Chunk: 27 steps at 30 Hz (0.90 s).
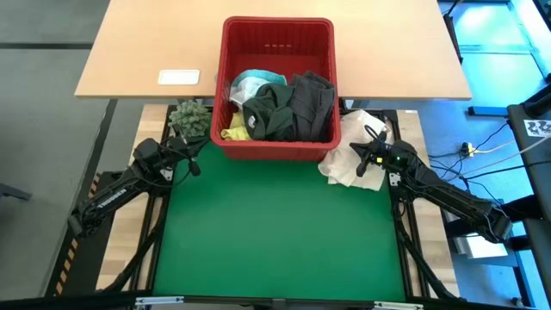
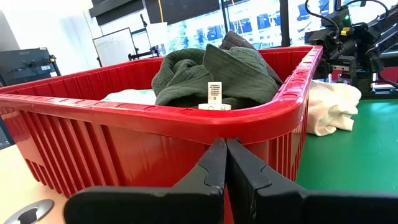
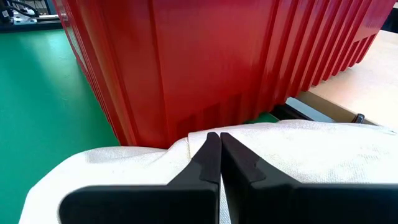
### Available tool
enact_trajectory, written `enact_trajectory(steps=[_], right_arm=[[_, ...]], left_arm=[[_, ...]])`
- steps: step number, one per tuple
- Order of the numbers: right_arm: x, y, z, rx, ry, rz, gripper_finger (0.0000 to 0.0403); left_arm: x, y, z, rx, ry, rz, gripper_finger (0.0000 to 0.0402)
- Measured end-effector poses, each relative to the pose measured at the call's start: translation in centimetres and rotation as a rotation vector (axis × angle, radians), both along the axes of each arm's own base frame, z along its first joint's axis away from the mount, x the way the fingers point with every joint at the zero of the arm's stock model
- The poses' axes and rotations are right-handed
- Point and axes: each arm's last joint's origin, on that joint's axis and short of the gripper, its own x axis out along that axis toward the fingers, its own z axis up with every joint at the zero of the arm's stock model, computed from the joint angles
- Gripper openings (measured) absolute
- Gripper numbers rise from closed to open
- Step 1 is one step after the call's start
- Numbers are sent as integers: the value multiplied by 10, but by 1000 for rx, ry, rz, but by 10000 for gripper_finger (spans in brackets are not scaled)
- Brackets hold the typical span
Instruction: Fold Laundry from Bin
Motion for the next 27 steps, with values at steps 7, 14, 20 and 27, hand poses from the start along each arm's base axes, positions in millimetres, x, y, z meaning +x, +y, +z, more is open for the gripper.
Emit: enact_trajectory(steps=[7,14,20,27], right_arm=[[0,0,0,0,0,0,5],[0,0,0,0,0,0,5],[0,0,0,0,0,0,5],[0,0,0,0,0,0,5]], left_arm=[[0,0,0,0,0,0,0],[0,0,0,0,0,0,0],[0,0,0,0,0,0,0],[0,1,0,-2,1,25,0]])
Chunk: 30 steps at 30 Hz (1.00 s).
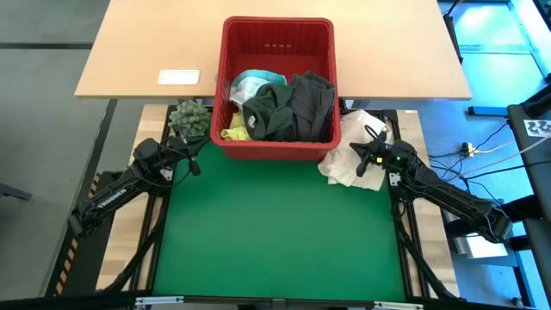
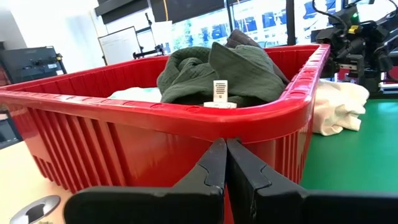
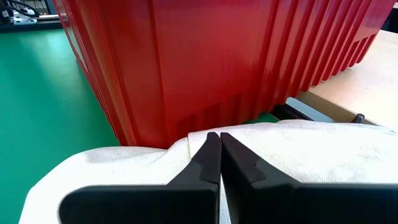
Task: Fold Laundry from Bin
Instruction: Fold the dark green polo
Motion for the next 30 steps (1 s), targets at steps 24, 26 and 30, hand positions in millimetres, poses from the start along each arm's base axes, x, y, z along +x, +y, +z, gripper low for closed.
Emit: enact_trajectory(steps=[24,26,30], right_arm=[[0,-1,1,-23,-1,-38,5],[0,-1,1,-24,-2,-38,5],[0,-1,2,-22,-4,-29,5]], left_arm=[[0,0,0,-1,-1,-1,0],[0,0,0,-1,-1,-1,0],[0,0,0,0,-2,8,0]])
